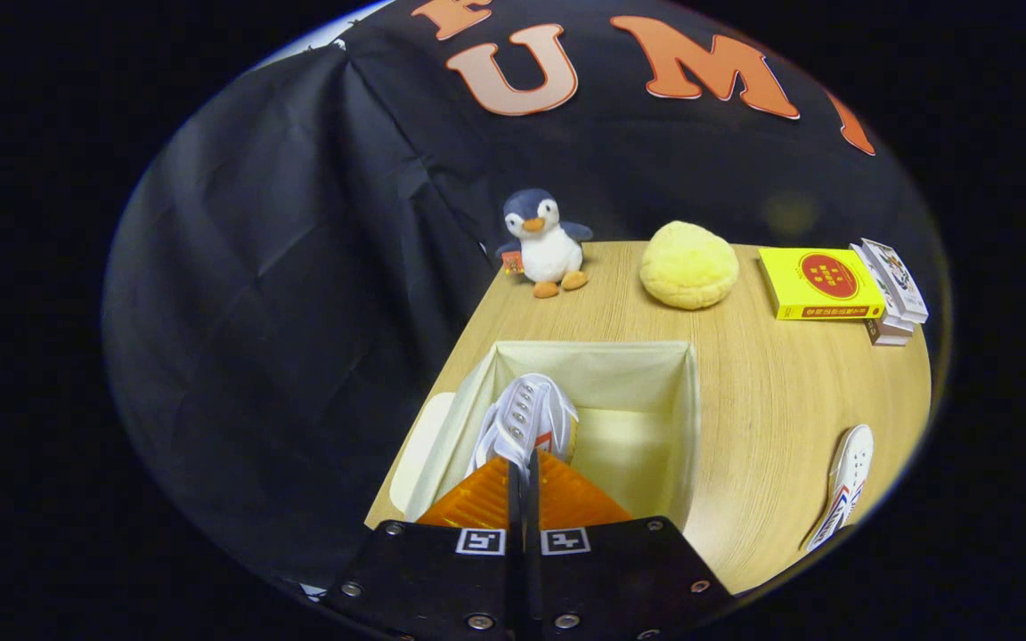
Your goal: Open the storage box then place both shoes into the box .Put the left shoe in first, then the right shoe, with the right side of both shoes facing outward in a uniform manner.
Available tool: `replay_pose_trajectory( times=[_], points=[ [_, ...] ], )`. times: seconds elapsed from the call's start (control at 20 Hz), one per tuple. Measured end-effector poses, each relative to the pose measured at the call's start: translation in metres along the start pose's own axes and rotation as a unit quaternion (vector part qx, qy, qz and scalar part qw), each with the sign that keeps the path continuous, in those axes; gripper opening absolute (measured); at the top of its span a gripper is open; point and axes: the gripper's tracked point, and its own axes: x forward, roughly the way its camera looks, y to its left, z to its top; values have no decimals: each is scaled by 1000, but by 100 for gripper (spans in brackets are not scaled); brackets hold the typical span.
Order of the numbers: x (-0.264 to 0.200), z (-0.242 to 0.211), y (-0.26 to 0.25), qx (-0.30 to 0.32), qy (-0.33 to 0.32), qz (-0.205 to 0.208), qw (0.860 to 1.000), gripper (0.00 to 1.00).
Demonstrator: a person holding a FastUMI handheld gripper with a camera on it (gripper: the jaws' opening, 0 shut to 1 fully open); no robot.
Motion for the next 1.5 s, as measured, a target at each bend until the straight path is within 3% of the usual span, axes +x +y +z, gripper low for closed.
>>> replay_pose_trajectory(
  times=[0.45, 0.8, 1.1, 1.15, 1.25, 1.5],
  points=[
    [51, -54, 13, 23, 87, -34, 995, 0],
    [42, -54, 8, 33, 108, 3, 994, 8],
    [0, -37, -8, 49, 85, 56, 994, 41],
    [-10, -33, -16, 51, 78, 60, 994, 50],
    [-30, -25, -41, 58, 59, 57, 995, 65],
    [-78, -16, -138, 92, 8, 4, 996, 81]
  ],
)
